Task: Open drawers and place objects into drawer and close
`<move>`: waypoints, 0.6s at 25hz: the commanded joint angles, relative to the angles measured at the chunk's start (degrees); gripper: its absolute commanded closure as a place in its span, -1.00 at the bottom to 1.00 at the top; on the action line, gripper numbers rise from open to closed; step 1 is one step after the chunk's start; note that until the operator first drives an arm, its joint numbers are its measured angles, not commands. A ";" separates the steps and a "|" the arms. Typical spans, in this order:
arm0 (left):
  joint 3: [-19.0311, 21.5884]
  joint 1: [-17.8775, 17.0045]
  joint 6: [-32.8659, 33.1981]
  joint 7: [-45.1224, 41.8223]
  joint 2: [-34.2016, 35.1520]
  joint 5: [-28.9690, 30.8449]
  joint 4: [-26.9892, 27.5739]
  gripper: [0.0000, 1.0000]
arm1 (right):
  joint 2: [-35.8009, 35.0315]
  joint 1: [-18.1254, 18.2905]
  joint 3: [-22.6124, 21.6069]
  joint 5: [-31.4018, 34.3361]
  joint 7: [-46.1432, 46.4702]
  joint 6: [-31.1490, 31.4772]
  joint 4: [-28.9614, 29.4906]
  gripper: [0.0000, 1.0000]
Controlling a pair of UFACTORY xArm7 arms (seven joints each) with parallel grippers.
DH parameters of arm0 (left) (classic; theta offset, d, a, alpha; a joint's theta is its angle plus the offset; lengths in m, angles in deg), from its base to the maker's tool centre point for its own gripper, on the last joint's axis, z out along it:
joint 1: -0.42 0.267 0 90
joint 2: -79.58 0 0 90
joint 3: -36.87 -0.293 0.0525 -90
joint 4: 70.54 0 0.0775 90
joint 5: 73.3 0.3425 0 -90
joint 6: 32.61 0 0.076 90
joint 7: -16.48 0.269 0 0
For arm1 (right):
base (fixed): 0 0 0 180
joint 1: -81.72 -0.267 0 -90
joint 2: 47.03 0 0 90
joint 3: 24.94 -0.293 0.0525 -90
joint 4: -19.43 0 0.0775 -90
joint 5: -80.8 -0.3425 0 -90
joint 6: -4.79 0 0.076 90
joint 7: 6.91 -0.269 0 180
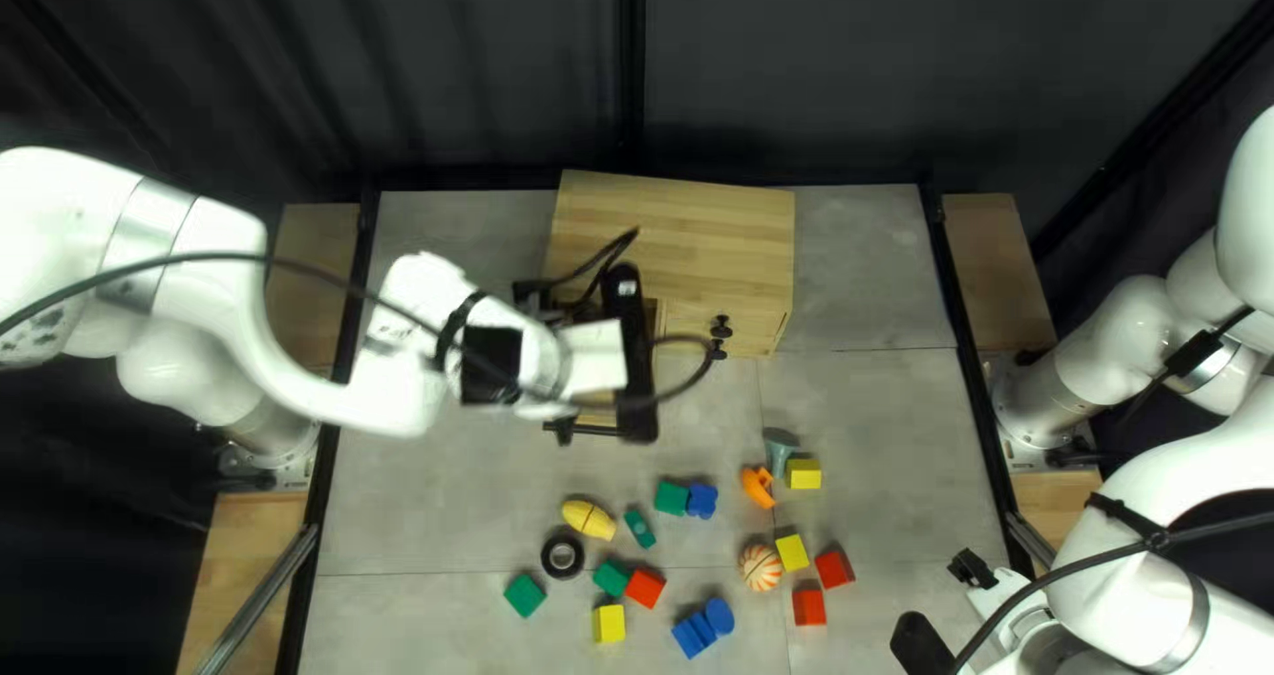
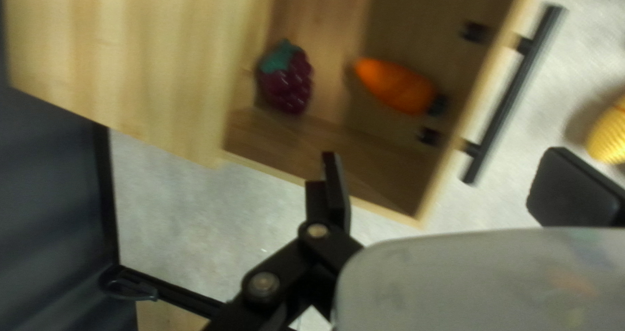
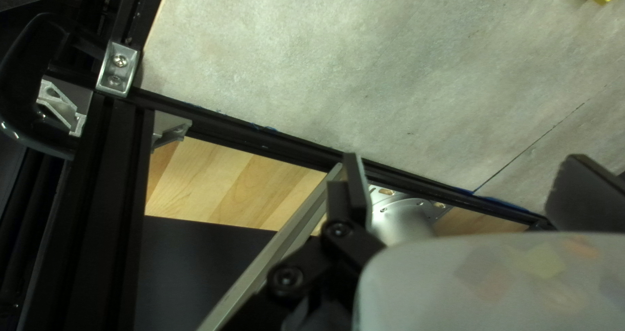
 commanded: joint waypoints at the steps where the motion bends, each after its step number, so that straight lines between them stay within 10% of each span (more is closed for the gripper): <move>1: 4.70 -4.98 1.92 1.30 -3.68 -2.17 -0.13 -1.00 | 0.00 0.00 0.00 0.00 0.00 0.00 0.00 -1.00; 15: 7.47 -9.94 18.90 6.19 -7.16 -12.53 -10.96 -1.00 | 0.00 0.00 0.00 0.00 0.00 0.00 0.00 -1.00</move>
